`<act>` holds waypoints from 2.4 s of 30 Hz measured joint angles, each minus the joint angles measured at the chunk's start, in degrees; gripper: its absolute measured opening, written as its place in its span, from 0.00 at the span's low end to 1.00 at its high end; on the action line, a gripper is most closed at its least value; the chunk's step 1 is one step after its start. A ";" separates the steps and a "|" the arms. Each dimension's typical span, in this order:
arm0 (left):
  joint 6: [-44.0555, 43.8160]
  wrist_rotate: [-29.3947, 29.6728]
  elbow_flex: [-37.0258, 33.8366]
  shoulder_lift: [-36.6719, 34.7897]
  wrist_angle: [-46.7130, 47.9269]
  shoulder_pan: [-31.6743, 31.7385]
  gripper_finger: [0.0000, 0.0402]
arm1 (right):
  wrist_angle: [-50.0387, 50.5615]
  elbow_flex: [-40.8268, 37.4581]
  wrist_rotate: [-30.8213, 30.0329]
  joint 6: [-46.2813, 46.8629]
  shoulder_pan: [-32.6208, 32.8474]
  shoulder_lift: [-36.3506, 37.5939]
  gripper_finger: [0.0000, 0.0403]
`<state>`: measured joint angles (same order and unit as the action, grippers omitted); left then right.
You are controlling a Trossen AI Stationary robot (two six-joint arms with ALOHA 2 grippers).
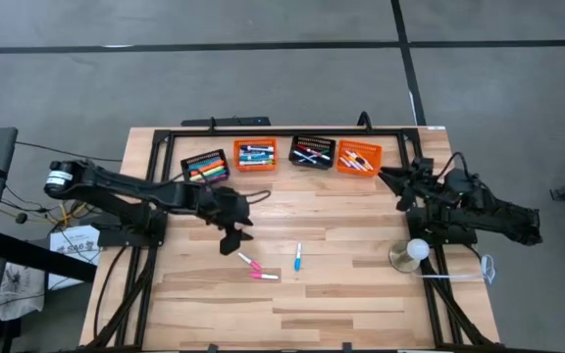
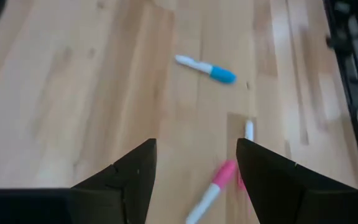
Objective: Pick & Place Markers
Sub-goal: Put the small pink highlighter pen into the right orange bin
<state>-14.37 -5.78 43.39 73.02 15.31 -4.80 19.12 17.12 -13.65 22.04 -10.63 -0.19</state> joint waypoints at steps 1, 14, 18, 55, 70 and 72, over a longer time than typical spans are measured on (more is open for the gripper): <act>0.63 0.04 0.29 0.48 0.21 -0.84 0.55 | 0.49 0.00 0.01 -0.01 0.00 0.00 0.28; 8.99 1.13 0.82 4.74 4.28 -8.85 0.55 | 1.87 0.00 0.11 1.45 -0.02 0.00 0.28; 9.66 1.05 0.78 7.71 4.36 -11.24 0.55 | 1.87 0.00 0.11 1.51 0.00 0.00 0.28; 13.73 3.07 5.91 27.42 1.97 -10.88 0.55 | 5.52 0.02 0.09 1.49 0.00 -0.02 0.28; 13.68 3.44 5.53 25.54 1.15 -10.88 0.55 | 5.35 0.02 0.08 0.30 0.00 -0.02 0.28; 13.68 4.57 5.41 24.99 1.11 -10.94 0.55 | 5.21 0.02 0.06 -0.09 0.00 -0.02 0.28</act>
<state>-0.69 -1.21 48.79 98.01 16.42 -15.74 24.33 17.15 -13.59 21.95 -10.63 -0.21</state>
